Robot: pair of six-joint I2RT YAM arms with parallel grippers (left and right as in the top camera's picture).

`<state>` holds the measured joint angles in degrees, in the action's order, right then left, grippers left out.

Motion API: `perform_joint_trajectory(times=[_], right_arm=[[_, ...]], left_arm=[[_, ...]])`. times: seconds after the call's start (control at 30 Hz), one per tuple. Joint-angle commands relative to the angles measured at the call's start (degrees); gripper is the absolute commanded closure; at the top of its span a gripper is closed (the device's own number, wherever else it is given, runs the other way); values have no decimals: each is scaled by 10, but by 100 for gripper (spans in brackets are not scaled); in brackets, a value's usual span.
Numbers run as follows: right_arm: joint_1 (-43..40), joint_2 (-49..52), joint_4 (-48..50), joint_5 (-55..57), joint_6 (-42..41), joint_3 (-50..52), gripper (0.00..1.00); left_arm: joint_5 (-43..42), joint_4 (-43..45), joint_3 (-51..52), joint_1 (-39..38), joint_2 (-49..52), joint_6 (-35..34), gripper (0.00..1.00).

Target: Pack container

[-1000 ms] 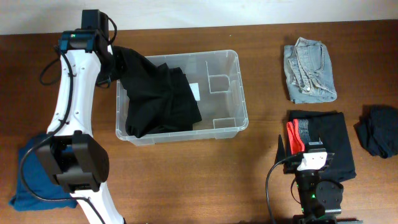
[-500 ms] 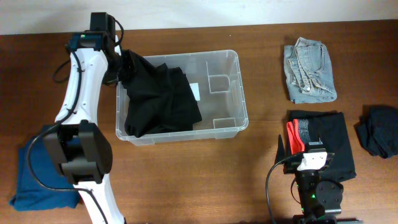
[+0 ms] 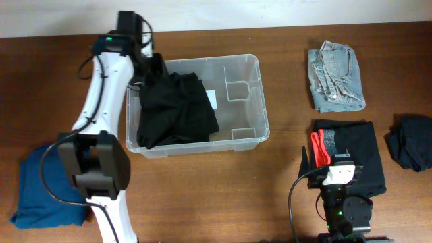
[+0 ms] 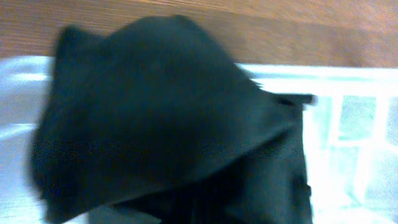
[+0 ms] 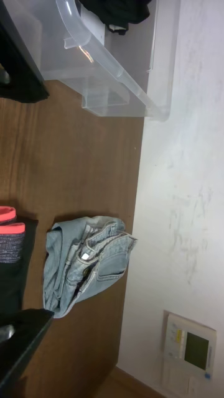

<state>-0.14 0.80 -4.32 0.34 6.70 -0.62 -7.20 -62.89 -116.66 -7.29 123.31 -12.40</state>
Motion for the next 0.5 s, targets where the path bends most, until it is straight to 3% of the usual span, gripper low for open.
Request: perform_joint_trajectory(times=[0.0, 0.47], right_arm=[[-3, -6, -3, 3, 2, 3, 2], [-3, -6, -3, 3, 2, 3, 2]], left_arm=[[-16, 1, 1, -28, 17, 18, 99], [-4, -8, -5, -70, 68, 19, 99]])
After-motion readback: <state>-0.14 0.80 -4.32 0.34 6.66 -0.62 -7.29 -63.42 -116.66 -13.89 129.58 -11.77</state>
